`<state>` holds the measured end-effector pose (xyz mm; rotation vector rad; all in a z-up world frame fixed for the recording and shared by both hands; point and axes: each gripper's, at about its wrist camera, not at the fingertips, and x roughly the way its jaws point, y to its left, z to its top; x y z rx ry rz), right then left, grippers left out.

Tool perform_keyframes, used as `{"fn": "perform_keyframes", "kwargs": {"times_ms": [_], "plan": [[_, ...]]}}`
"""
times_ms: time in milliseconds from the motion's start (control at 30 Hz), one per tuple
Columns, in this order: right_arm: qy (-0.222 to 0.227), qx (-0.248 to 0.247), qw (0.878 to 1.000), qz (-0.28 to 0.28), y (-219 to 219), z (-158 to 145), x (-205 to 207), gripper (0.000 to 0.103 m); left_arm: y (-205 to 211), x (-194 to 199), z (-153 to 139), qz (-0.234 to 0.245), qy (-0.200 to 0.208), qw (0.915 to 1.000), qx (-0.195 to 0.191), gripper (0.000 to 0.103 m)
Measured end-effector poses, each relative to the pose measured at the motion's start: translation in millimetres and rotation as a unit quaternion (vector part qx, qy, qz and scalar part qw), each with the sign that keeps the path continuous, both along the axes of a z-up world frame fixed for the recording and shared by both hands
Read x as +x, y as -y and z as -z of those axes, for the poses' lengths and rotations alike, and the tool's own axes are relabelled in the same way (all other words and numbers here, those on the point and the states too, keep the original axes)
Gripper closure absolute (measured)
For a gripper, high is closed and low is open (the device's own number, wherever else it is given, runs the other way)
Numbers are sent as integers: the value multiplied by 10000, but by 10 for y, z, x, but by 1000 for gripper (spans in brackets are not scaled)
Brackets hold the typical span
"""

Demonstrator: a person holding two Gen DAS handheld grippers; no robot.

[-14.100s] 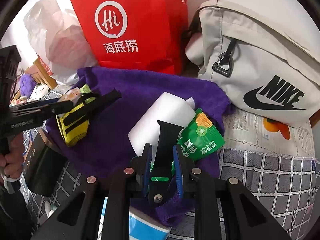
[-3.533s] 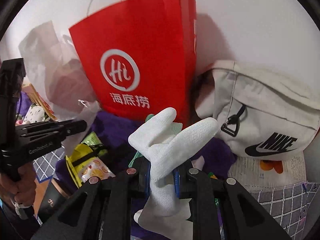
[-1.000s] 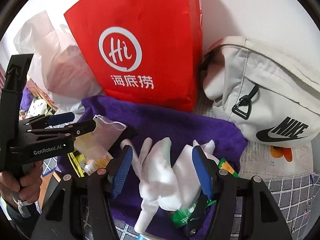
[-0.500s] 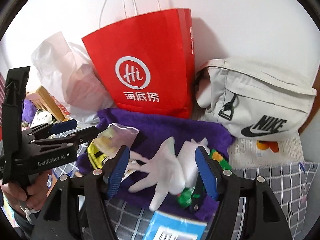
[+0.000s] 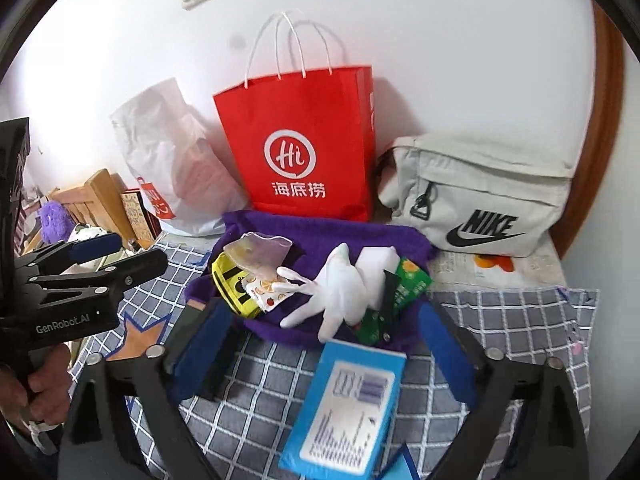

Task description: Organize soft objects

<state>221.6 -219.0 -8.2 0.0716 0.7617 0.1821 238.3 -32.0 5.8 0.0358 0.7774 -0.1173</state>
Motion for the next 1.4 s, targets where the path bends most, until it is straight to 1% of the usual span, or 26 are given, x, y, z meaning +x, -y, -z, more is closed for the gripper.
{"fn": "perform_keyframes", "kwargs": {"times_ms": [67, 233, 267, 433, 533, 700, 900, 1133, 1400], "plan": [[21, -22, 10000, 43, 20, -6, -132, 7, -23, -169, -31, -36, 30, 10000, -27, 21], [-1, -103, 9998, 157, 44, 23, -431, 6, -70, -597, -57, -203, 231, 9995, 16, 11], [8, -116, 9998, 168, 43, 35, -517, 6, -82, -687, -46, -248, 263, 9993, 23, 11], [22, -39, 9998, 178, 32, 105, -863, 6, -147, -1020, 84, -350, 234, 9991, -81, 10], [49, -58, 9998, 199, 31, 139, -1036, 6, -153, -1201, 172, -410, 222, 9989, -39, 10], [167, -73, 9993, 322, 43, 154, -1327, 6, -129, -1484, 212, -335, 311, 9989, -32, 10], [286, -154, 9989, 347, 22, 143, -1602, 6, -101, -1719, 212, -311, 459, 9985, -42, 10], [339, -160, 9987, 331, 22, 128, -1748, 6, -67, -1877, 222, -299, 513, 9982, -33, 10], [397, -152, 9986, 326, 14, 95, -1831, 6, -69, -1955, 189, -278, 569, 9980, -74, 10]]}}
